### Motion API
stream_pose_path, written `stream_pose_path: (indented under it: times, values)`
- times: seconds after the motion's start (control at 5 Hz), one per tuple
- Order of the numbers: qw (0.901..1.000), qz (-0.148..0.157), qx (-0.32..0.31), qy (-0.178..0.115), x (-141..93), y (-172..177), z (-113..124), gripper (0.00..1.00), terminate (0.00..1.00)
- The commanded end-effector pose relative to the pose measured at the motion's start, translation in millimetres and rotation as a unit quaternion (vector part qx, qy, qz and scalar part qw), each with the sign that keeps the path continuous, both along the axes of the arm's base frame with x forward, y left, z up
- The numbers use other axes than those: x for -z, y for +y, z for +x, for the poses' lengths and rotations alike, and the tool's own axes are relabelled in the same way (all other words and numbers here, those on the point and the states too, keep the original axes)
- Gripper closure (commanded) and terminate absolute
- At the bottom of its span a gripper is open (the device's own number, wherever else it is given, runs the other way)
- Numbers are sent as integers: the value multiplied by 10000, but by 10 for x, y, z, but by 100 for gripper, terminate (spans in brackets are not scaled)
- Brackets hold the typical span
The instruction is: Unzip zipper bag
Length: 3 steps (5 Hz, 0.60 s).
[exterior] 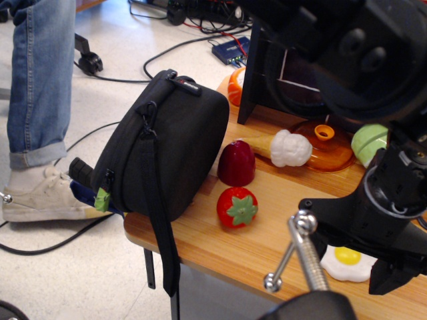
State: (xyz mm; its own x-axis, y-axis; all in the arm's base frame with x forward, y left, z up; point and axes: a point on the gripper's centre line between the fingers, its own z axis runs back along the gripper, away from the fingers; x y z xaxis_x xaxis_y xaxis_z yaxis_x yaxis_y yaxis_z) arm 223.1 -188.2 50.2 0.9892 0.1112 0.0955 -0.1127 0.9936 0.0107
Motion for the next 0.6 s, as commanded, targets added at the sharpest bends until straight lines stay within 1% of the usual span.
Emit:
stream_pose_path:
  times: [0.0,0.2,0.4]
  values:
    - [10000,0,0,0,0,0,0,0,0]
    - [9985,-463,-267,124,-249,231,130,0,0]
    - [9978,-594,-263,110,-483,527,85,0,0]
